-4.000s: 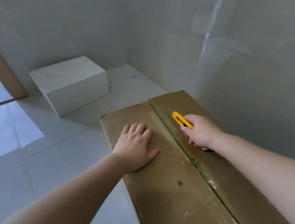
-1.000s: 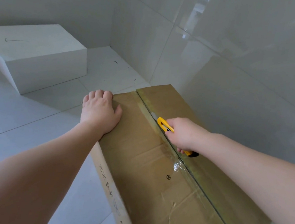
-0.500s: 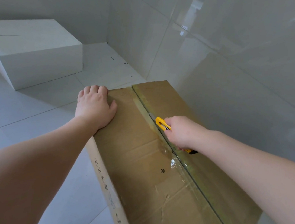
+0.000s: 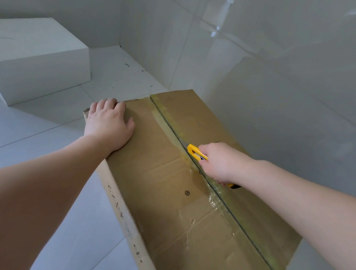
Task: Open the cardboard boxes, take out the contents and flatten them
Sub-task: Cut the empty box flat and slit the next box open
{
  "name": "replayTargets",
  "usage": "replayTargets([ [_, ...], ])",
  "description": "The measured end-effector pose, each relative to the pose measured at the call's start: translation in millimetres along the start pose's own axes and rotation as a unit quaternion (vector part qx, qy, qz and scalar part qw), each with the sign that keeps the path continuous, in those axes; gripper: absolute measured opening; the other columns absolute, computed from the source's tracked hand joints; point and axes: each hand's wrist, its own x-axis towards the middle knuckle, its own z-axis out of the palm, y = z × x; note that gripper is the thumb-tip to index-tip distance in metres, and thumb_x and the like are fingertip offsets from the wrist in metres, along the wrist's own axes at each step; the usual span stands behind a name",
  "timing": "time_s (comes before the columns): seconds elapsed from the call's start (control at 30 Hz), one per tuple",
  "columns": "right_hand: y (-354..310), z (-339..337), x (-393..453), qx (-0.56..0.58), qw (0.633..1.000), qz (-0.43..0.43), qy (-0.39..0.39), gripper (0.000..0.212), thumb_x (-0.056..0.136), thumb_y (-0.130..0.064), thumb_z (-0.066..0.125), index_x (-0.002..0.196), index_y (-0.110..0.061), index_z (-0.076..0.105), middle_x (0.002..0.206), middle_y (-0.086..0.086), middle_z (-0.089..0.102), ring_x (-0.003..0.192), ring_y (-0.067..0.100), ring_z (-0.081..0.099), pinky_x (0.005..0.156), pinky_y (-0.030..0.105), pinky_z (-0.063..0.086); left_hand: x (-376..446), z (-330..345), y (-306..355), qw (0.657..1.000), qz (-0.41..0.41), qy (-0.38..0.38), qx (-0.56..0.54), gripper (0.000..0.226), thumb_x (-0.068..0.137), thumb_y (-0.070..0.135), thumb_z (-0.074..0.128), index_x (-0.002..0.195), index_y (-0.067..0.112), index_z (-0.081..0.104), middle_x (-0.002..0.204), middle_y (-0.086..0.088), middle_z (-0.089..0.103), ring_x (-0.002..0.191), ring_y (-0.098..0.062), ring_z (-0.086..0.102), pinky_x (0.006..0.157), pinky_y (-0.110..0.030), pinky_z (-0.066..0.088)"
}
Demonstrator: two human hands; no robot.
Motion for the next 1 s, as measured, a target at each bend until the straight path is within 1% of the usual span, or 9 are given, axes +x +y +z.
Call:
replayTargets([
  [0.13,6.7,3.2,-12.5,-0.003,1.0,-0.001,-0.005,0.014,0.098,-0.023,0.041,0.089,-0.013,0.045,0.071,0.002,0.044,0.054,0.017,0.042,0.046,0.025,0.027,-5.3,-1.1,5.8,1.0,0.02,-0.007,0.01,0.048,0.091,0.042,0.042,0.125,0.01,0.053,0.133,-0.013,0.049,0.126,-0.032,0.038,0.111,-0.041,0.021],
  [0.27,13.2,7.2,-27.6,-0.009,1.0,-0.001,-0.007,0.016,0.099,-0.023,0.041,0.086,-0.014,0.043,0.069,0.0,0.041,0.054,0.016,0.037,0.046,0.027,0.024,-9.9,-4.6,14.5,0.999,0.037,-0.015,0.013,0.049,0.093,0.041,0.041,0.129,0.01,0.051,0.14,-0.013,0.044,0.132,-0.03,0.034,0.114,-0.041,0.016],
  [0.4,19.4,10.2,-39.8,-0.013,1.0,0.0,-0.01,0.016,0.099,-0.024,0.041,0.086,-0.015,0.042,0.069,0.0,0.041,0.054,0.016,0.036,0.046,0.027,0.025,-14.3,-6.7,21.6,0.999,0.046,-0.027,0.006,0.048,0.093,0.04,0.042,0.131,0.011,0.049,0.142,-0.012,0.042,0.135,-0.029,0.03,0.116,-0.04,0.013],
  [0.67,34.8,22.7,-66.3,0.001,1.0,0.005,-0.016,0.018,0.098,-0.023,0.042,0.082,-0.016,0.04,0.07,0.0,0.042,0.055,0.017,0.038,0.047,0.028,0.027,-25.7,-8.9,34.4,0.994,0.085,-0.065,0.008,0.049,0.094,0.039,0.041,0.134,0.011,0.047,0.143,-0.01,0.043,0.134,-0.028,0.032,0.116,-0.038,0.015],
  [0.83,40.4,30.7,-82.6,0.003,1.0,0.014,-0.018,0.017,0.099,-0.024,0.041,0.085,-0.015,0.039,0.071,0.0,0.042,0.055,0.017,0.038,0.046,0.027,0.024,-37.9,-10.9,51.9,0.986,0.133,-0.095,0.008,0.049,0.096,0.039,0.039,0.137,0.013,0.045,0.144,-0.008,0.043,0.136,-0.026,0.032,0.116,-0.037,0.015],
  [1.0,45.4,36.6,-97.1,0.011,1.0,0.021,-0.007,0.016,0.099,-0.024,0.041,0.086,-0.015,0.04,0.07,0.0,0.041,0.055,0.016,0.038,0.046,0.028,0.023,-52.5,-10.9,70.2,0.966,0.22,-0.137,-0.007,0.051,0.098,0.043,0.033,0.145,0.022,0.037,0.152,0.001,0.033,0.141,-0.02,0.025,0.117,-0.035,0.013],
])
